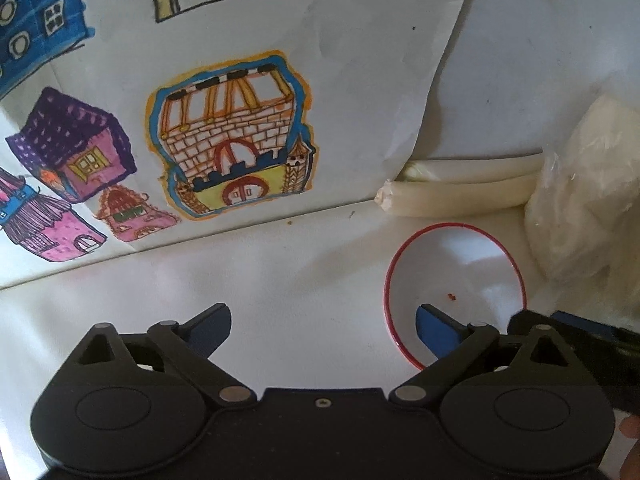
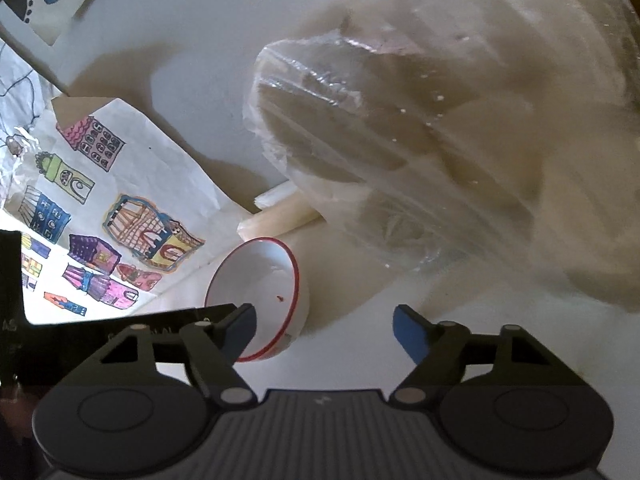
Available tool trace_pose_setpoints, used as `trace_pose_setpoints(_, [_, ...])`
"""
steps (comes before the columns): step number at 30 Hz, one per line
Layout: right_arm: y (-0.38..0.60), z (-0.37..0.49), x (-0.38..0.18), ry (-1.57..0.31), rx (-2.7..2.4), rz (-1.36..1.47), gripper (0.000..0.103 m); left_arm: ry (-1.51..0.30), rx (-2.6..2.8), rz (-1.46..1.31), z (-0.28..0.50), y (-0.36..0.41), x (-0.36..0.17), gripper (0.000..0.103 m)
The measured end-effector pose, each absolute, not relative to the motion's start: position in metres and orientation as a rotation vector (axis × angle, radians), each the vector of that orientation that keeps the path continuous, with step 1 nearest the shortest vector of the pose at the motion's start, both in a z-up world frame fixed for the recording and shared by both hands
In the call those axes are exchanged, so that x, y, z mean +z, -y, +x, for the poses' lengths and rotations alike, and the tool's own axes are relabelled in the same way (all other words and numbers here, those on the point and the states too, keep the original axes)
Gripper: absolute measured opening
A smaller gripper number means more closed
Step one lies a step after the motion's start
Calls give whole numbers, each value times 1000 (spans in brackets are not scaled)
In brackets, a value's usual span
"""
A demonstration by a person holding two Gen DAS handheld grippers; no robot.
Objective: Organize plates and bowls
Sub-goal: 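Reach both grippers to the second white bowl rim and close on it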
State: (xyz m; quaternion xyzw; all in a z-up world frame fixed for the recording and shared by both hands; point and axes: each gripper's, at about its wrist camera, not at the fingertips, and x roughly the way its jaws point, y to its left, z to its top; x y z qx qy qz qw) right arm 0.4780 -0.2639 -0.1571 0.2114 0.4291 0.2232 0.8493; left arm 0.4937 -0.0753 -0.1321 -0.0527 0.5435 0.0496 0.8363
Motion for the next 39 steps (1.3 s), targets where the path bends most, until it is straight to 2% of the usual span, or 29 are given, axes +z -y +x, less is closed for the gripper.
trace_pose_setpoints(2, [261,480,-157,-909,465,436,67,-1165,109,-120,493,75,-132,93])
trace_pose_setpoints(6, [257,484,-158,-926,463,437,58,-1167,98,-160,489,76,-130,82])
trace_pose_setpoints(8, [256,485,-159,-939,471,443,55,-1169,84,-189,486,76,-132,73])
trace_pose_setpoints(10, [256,485,-161,-951,481,454,50,-1169,70,-218,484,76,-134,57])
trace_pose_setpoints(13, [254,486,-162,-958,490,463,47,-1164,49,-248,481,79,-135,45])
trace_pose_setpoints(16, [252,488,-163,-960,499,461,44,-1161,30,-271,480,82,-137,35])
trace_pose_setpoints(22, [248,491,-163,-963,515,460,29,-1151,7,-308,478,91,-136,16])
trace_pose_setpoints(25, [244,489,-161,-958,530,452,19,-1149,5,-300,478,96,-135,14])
trace_pose_setpoints(39, [249,475,-151,-944,557,414,18,-1124,-29,-307,463,92,-125,14])
